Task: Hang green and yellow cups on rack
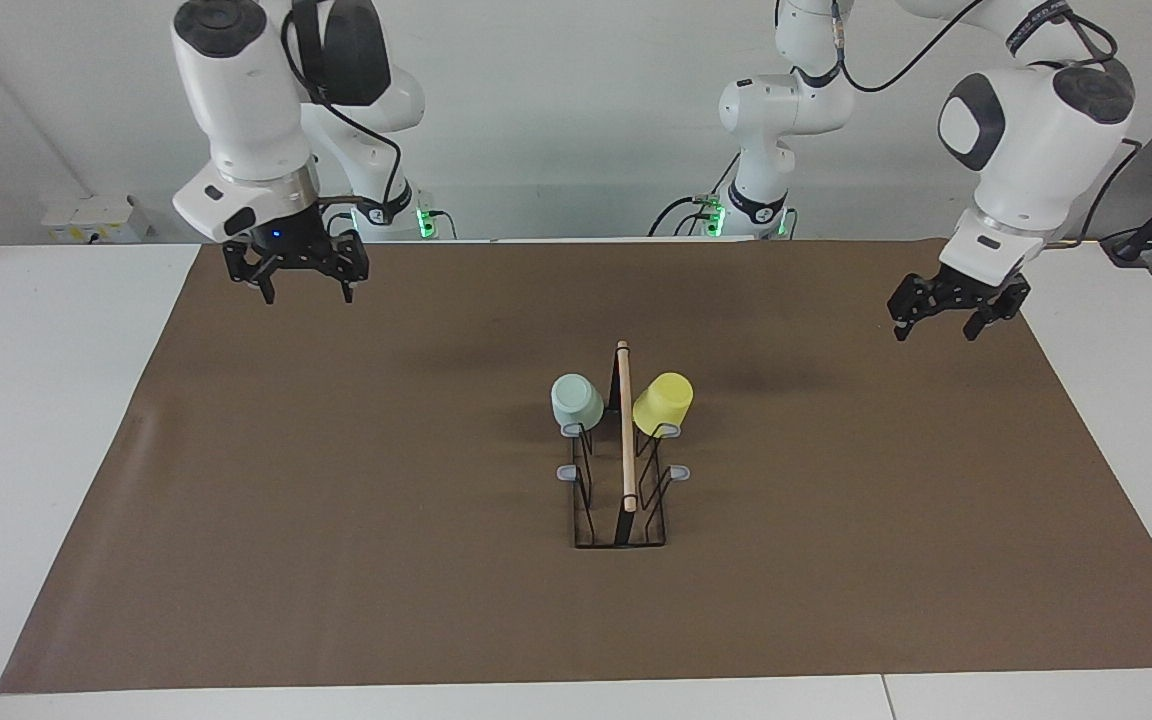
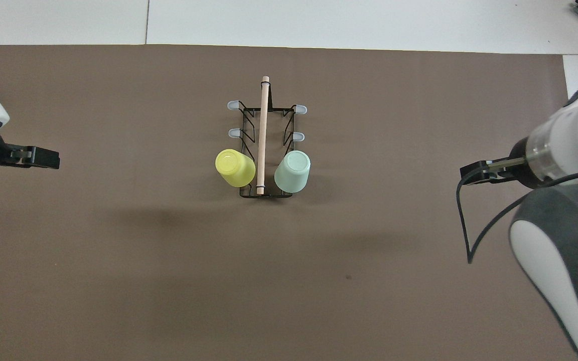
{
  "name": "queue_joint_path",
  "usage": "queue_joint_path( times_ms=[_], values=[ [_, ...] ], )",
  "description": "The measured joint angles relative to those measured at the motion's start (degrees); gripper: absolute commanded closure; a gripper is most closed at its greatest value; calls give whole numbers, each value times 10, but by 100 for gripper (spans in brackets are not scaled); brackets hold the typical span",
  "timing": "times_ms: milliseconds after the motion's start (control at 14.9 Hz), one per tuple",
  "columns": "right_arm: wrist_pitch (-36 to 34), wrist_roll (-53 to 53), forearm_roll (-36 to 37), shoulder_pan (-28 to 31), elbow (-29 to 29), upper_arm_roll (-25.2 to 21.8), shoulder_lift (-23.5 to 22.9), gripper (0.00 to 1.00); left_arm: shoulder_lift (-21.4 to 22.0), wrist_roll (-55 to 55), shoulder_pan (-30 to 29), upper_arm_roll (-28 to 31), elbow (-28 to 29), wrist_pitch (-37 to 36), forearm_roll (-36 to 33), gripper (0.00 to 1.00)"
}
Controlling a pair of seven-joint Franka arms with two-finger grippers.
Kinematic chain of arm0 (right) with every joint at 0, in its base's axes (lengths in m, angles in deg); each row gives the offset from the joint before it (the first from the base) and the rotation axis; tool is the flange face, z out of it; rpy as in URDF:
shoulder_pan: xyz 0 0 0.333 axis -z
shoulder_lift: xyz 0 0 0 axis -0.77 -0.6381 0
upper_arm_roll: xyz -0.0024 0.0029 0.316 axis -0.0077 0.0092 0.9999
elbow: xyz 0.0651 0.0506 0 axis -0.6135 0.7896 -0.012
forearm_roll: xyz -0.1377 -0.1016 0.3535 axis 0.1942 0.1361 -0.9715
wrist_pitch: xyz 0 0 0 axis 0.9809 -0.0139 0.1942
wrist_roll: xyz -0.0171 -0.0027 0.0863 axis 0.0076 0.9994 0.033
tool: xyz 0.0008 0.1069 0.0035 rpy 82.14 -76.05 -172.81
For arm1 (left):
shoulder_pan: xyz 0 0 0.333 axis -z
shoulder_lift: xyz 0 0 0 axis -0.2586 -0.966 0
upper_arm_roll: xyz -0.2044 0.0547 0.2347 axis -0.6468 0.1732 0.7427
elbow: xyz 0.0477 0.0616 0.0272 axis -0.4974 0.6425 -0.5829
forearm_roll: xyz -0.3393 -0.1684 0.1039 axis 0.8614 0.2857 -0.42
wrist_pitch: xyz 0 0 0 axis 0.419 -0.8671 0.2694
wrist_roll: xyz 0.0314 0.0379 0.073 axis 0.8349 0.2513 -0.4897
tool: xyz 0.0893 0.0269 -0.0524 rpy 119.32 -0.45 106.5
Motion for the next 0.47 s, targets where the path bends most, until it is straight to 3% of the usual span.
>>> queue_joint_path(
  times_ms=[268, 469],
  values=[
    [-74, -2, -48, 73, -46, -3, 0, 0, 5, 33, -9, -4, -64, -100, 12, 0],
    [-82, -2, -48, 55, -43, -22, 0, 0, 6, 33, -6, -17, -126, -181, 27, 0]
  ],
)
